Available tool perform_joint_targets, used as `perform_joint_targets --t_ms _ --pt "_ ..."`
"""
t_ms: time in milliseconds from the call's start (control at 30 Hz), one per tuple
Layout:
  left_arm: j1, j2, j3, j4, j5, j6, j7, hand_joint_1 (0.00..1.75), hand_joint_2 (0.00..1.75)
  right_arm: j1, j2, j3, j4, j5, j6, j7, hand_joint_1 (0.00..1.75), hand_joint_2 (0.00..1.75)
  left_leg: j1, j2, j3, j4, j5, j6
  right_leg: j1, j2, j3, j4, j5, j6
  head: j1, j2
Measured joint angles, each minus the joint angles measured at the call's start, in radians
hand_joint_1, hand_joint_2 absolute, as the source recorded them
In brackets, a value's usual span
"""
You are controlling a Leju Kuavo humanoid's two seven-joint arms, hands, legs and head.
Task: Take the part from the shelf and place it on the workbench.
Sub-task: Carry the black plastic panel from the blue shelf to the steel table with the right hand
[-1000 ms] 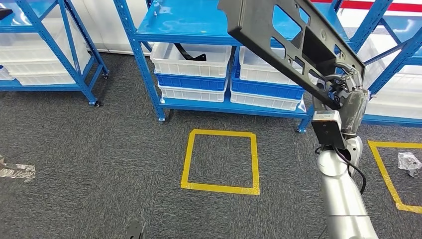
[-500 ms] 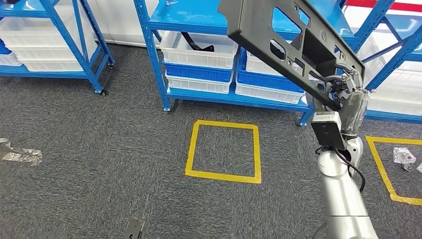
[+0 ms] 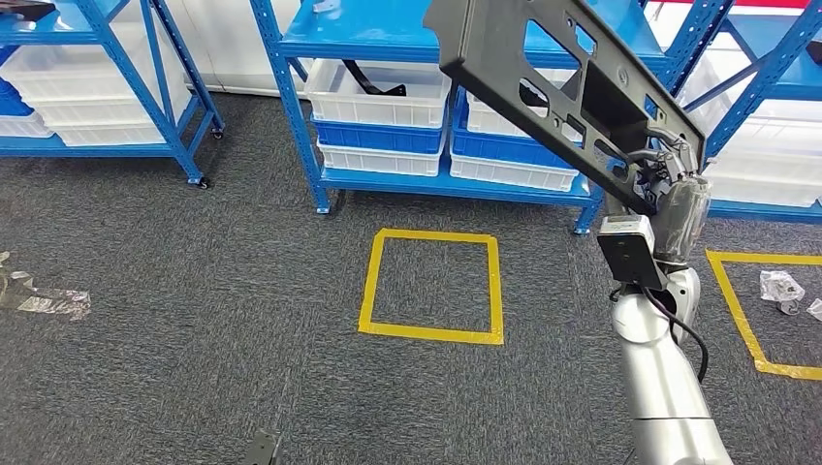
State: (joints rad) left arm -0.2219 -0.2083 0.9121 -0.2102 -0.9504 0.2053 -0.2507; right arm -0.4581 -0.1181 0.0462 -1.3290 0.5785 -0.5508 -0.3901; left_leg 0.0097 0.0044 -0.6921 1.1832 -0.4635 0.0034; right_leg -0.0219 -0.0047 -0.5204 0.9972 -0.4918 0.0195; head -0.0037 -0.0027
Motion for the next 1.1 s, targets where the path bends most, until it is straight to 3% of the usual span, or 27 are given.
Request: perform_joint_targets --t_ms 67,100,167,233,300,367,400,433,467,500,567,633,700,767,833,900,933,967,1033,1100 --pt "-0.002 0.001 0.0 0.0 0.001 0.001 -0.002 0.0 0.0 -0.002 0.0 0.0 0.001 0.002 0.0 0.001 1.75 1.75 -0.006 0.013 0.076 -0.12 0.024 0.009 0.005 -0.006 -0.004 0.003 0.001 0.004 0.0 0.0" --pt "-0.003 0.001 0.0 0.0 0.003 0.001 -0.003 0.0 0.0 -0.003 0.0 0.0 0.002 0.003 0.0 0.001 1.75 1.75 -0.01 0.018 0.094 -0.153 0.024 0.014 0.007 -0.009 -0.006 0.004 0.002 0.007 0.001 0.0" --pt "-0.003 0.002 0.0 0.0 0.006 0.003 -0.004 0.0 0.0 -0.006 0.001 0.0 0.006 0.005 0.0 0.001 1.75 1.75 -0.017 0.013 0.092 -0.166 0.023 0.025 0.009 -0.018 -0.009 0.002 0.006 0.017 0.001 0.0" --pt "-0.003 0.003 0.0 0.0 0.008 0.004 -0.005 0.0 0.0 -0.007 0.001 0.0 0.01 0.006 0.0 0.001 1.75 1.75 -0.013 0.002 0.092 -0.179 0.031 0.04 0.009 -0.021 -0.019 0.012 -0.003 0.026 0.001 0.0" --pt "-0.003 0.003 0.0 0.0 0.009 0.004 -0.006 0.0 0.0 -0.012 0.0 0.0 0.013 0.007 0.0 0.001 1.75 1.75 -0.009 -0.008 0.092 -0.191 0.042 0.054 0.009 -0.013 -0.057 0.09 -0.046 0.024 0.002 0.0" --pt "-0.001 0.003 0.0 0.0 0.011 0.004 -0.006 0.0 0.0 -0.014 -0.001 0.0 0.019 0.008 0.002 0.001 1.75 1.75 -0.01 -0.022 0.086 -0.192 0.048 0.059 0.009 -0.004 -0.12 0.227 -0.097 0.019 0.003 0.0" --pt "0.001 0.003 0.0 0.0 0.012 0.004 -0.006 0.0 0.0 -0.014 0.0 0.0 0.022 0.007 0.003 0.001 1.75 1.75 -0.01 -0.03 0.083 -0.192 0.05 0.059 0.009 -0.002 -0.143 0.275 -0.109 0.021 0.003 0.0" --pt "0.002 0.003 0.0 0.0 0.014 0.004 -0.007 0.0 0.0 -0.013 0.0 0.0 0.026 0.007 0.004 0.001 1.75 1.75 -0.01 -0.039 0.081 -0.192 0.053 0.057 0.008 -0.001 -0.149 0.288 -0.106 0.027 0.003 0.0" --pt "0.004 0.003 0.0 0.0 0.015 0.004 -0.007 0.0 0.0 -0.012 0.0 0.0 0.028 0.007 0.004 0.001 1.75 1.75 -0.009 -0.049 0.08 -0.191 0.055 0.055 0.006 0.0 -0.135 0.258 -0.087 0.036 0.003 0.0" --pt "0.004 0.003 0.0 0.0 0.017 0.004 -0.007 0.0 0.0 -0.013 0.0 0.0 0.03 0.007 0.006 0.001 1.75 1.75 -0.009 -0.059 0.08 -0.19 0.057 0.053 0.004 0.007 -0.104 0.194 -0.058 0.045 0.003 0.0" --pt "0.004 0.003 0.0 0.0 0.018 0.004 -0.008 0.0 0.0 -0.019 0.0 0.001 0.033 0.006 0.01 0.0 1.75 1.75 -0.01 -0.078 0.072 -0.184 0.061 0.044 -0.004 0.046 -0.04 0.058 -0.01 0.053 0.003 0.0" --pt "0.004 0.004 0.0 0.0 0.019 0.006 -0.01 0.0 0.0 -0.026 0.001 0.002 0.038 0.006 0.016 0.0 1.75 1.75 -0.013 -0.095 0.057 -0.18 0.069 0.032 -0.003 0.069 -0.021 0.009 0.005 0.046 0.002 0.0" --pt "0.008 0.005 0.0 0.0 0.019 0.008 -0.011 0.0 0.0 -0.03 0.004 0.003 0.044 0.007 0.021 0.0 1.75 1.75 -0.011 -0.107 0.048 -0.181 0.078 0.019 -0.003 0.051 -0.025 0.01 0.012 0.034 0.001 0.0" --pt "0.011 0.006 0.0 0.0 0.02 0.012 -0.011 0.0 0.0 -0.037 0.008 0.004 0.05 0.009 0.024 0.001 1.75 1.75 -0.012 -0.075 0.029 -0.149 0.055 0.009 -0.009 0.031 -0.026 0.007 0.019 0.018 -0.003 0.0" --pt "0.011 0.007 0.0 0.0 0.021 0.014 -0.012 0.0 0.0 -0.043 0.01 0.004 0.055 0.01 0.024 0.001 1.75 1.75 -0.011 -0.028 -0.02 -0.039 -0.01 0.0 -0.009 0.008 -0.028 0.006 0.023 0.006 -0.008 0.0" --pt "0.012 0.007 0.0 0.0 0.025 0.015 -0.012 0.0 0.0 -0.045 0.011 0.004 0.061 0.012 0.024 0.0 1.75 1.75 -0.005 -0.014 -0.076 0.09 -0.064 -0.007 -0.006 -0.017 -0.032 0.006 0.024 0.003 -0.01 0.0" --pt "0.014 0.007 0.0 0.0 0.027 0.015 -0.013 0.0 0.0 -0.045 0.012 0.004 0.064 0.013 0.023 -0.001 1.75 1.75 -0.003 -0.012 -0.085 0.115 -0.068 -0.009 -0.005 -0.03 -0.033 0.006 0.024 0.002 -0.01 0.0" --pt "0.015 0.007 0.0 0.0 0.029 0.016 -0.013 0.0 0.0 -0.045 0.013 0.004 0.067 0.014 0.023 -0.002 1.75 1.75 0.0 -0.009 -0.072 0.099 -0.055 -0.011 -0.005 -0.042 -0.034 0.006 0.024 0.002 -0.01 0.0" --pt "0.015 0.008 0.0 0.0 0.031 0.017 -0.013 0.0 0.0 -0.047 0.015 0.005 0.072 0.015 0.023 -0.003 1.75 1.75 0.002 0.018 0.005 -0.026 -0.002 -0.01 -0.005 -0.064 -0.032 0.007 0.024 0.003 -0.011 0.0" --pt "0.013 0.009 0.0 0.0 0.032 0.017 -0.014 0.0 0.0 -0.052 0.016 0.005 0.074 0.015 0.022 -0.004 1.75 1.75 -0.004 0.051 0.068 -0.14 0.029 -0.003 0.004 -0.083 -0.033 0.008 0.023 0.009 -0.01 0.0"
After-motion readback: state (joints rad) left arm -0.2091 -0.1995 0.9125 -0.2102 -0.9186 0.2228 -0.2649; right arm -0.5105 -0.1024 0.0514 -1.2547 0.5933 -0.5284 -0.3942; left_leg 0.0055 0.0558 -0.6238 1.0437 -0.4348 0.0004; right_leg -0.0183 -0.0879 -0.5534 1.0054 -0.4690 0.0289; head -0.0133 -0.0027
